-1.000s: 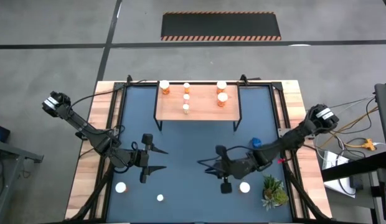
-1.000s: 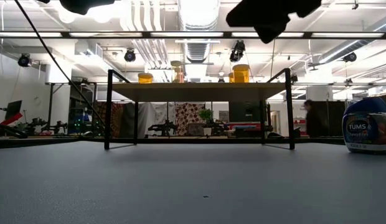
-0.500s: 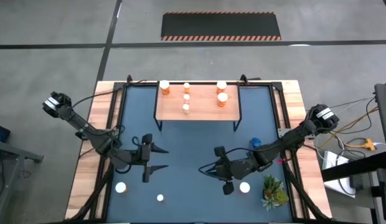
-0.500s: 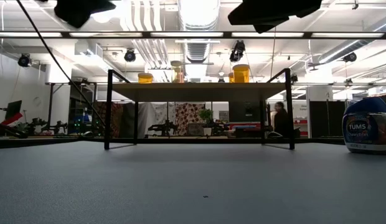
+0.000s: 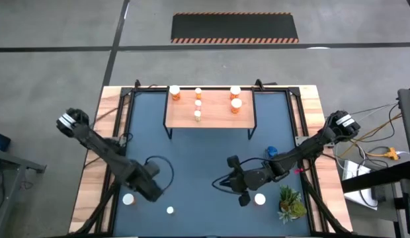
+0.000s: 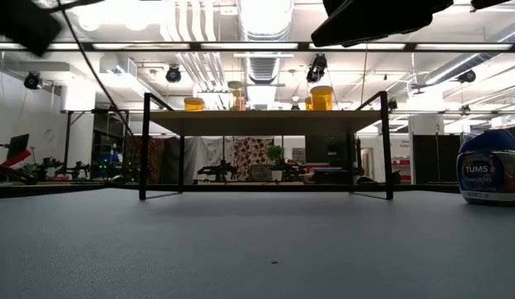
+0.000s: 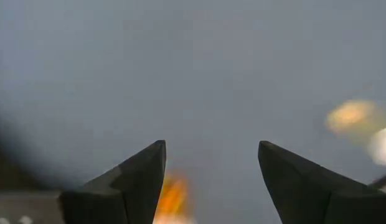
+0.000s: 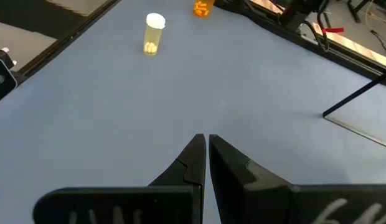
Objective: Pick and place medicine bottles onto shelf by color
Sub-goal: Align the large orange pill bottle with the other large orange pill bottles on the shelf
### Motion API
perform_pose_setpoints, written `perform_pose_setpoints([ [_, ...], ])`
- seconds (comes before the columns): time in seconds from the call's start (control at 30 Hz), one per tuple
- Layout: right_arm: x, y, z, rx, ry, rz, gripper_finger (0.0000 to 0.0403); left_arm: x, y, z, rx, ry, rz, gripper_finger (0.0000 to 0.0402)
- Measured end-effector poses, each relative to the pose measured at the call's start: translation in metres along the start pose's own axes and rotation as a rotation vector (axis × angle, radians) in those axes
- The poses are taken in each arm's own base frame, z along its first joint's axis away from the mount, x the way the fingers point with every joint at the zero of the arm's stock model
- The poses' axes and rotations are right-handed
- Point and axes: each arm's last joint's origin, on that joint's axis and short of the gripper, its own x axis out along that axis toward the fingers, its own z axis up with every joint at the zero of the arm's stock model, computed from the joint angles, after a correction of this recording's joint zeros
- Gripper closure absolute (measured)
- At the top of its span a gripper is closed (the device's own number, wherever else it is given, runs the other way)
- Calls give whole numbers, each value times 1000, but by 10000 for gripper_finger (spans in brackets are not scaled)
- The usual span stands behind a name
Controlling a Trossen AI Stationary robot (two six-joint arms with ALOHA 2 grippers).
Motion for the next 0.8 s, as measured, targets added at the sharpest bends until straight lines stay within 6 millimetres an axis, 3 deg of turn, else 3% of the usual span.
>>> perform_pose_setpoints([
  [0.13, 1, 1, -5, 3, 13, 2, 390, 0, -4, -24, -37, 127, 183, 163],
  [0.47, 1, 2, -13, 27, 25, 0, 390, 7, -1, -68, -148, 128, 177, 163],
  [0.8, 1, 2, -14, 62, 23, -2, 390, 16, 3, -74, -147, 29, 154, 162],
])
